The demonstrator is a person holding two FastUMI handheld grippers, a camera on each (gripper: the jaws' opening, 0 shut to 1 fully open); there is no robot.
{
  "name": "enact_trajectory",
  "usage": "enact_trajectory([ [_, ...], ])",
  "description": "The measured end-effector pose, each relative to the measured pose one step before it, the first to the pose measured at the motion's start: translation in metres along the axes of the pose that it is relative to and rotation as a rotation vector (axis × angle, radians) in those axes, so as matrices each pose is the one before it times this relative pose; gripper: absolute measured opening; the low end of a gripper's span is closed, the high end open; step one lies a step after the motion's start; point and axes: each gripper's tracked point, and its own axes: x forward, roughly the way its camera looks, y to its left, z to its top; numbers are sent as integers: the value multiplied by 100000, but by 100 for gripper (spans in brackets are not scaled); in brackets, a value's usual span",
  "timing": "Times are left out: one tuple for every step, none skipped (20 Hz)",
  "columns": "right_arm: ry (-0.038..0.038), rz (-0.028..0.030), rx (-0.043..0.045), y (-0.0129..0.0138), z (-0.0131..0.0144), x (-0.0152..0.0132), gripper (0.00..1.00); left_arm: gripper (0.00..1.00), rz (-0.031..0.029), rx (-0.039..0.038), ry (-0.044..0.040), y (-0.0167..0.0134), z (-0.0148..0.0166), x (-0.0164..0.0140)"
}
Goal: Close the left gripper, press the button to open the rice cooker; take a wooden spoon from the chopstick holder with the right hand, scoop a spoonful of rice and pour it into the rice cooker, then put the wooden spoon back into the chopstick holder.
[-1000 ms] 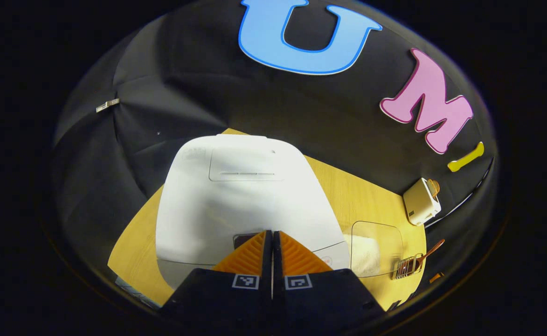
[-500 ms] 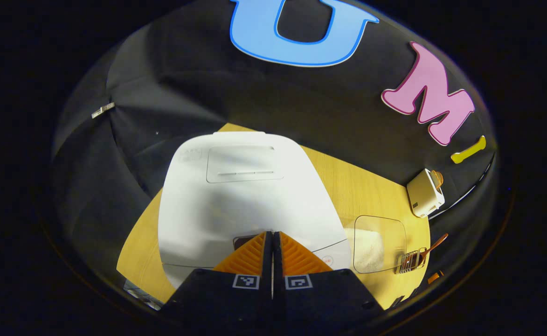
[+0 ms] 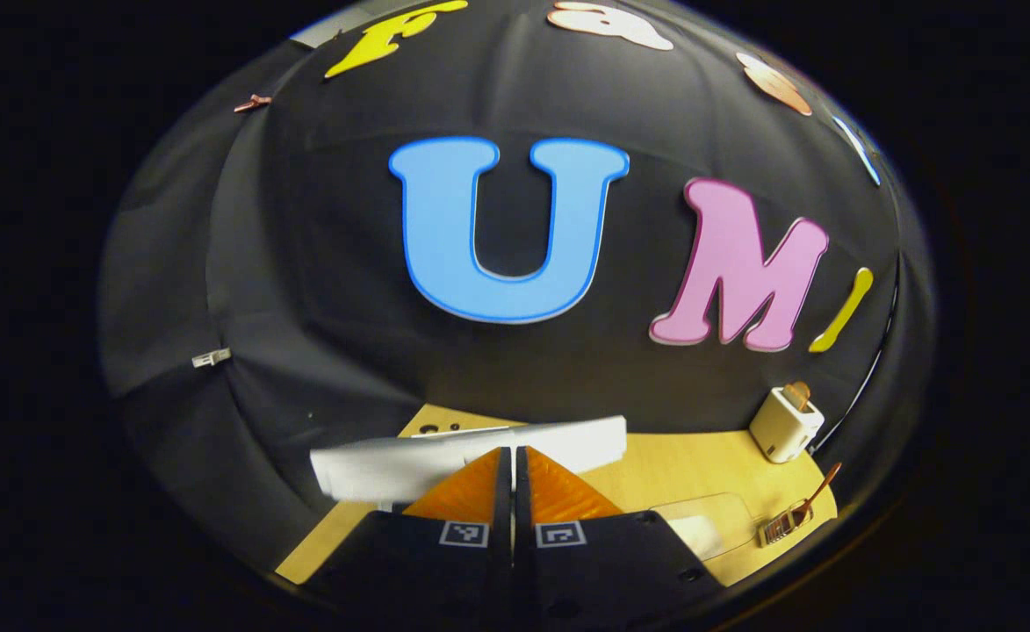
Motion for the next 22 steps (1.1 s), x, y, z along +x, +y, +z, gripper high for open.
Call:
enact_trajectory([
  [-493,-463,356,393,-9,-77,99,5,-1575,-460,-2062,56,740,-590],
  [-422,-564,176,414,-27,-174,99,5,-1365,-426,-1519,211,541,-501],
  [-455,-713,4,347,-4,-71,99,5,-1629,-417,-1120,124,406,-572],
  [-430,-733,21,280,-14,-171,99,5,-1160,-831,-168,-26,29,-624],
  [-182,-663,142,300,-38,-179,99,5,-1445,-1317,493,75,-227,-654],
  [-166,-432,120,227,-107,-178,99,5,-1432,-1673,378,-82,-422,-804],
  [-331,-346,-238,269,143,-116,99,5,-1062,-1766,212,-115,-300,-545],
  [-266,-368,-458,72,46,-59,99,5,-1518,-1371,210,-240,-580,-498],
  [-133,-242,-508,-24,116,-110,99,5,-1290,-694,129,-336,-565,-468],
  [-376,-257,-212,-92,170,14,99,5,-1001,77,568,-277,-674,-193],
  [-381,-79,-47,-129,323,2,99,5,-1174,350,1017,-561,-776,-335],
  [-267,-371,-89,-248,311,147,99,7,-1696,240,1409,-797,-865,-76],
  [-574,-451,-142,-432,427,238,99,9,-1384,306,1039,-857,-575,-135],
  [-964,-465,104,-484,590,166,99,11,-876,159,515,-735,-487,31],
  [-625,-610,234,-567,443,342,99,13,-713,147,479,-912,-380,15],
  [-130,-565,496,-678,338,424,99,10,-563,100,675,-864,-497,7],
  [-278,-400,737,-669,393,407,99,21,-1292,503,1138,-1019,-506,12],
  [-109,-569,875,-732,422,420,99,29,-1583,1047,927,-1088,-536,-30],
  [-389,-614,941,-817,453,404,99,30,-1671,1342,314,-1126,-305,30],
  [-541,-717,864,-900,490,504,99,29,-1737,1462,338,-1110,-343,136],
  [-564,-692,603,-954,510,599,99,37,-1530,1358,364,-1162,-209,46],
  [-298,-483,140,-832,377,623,99,56,-969,1059,-24,-1064,-229,28],
])
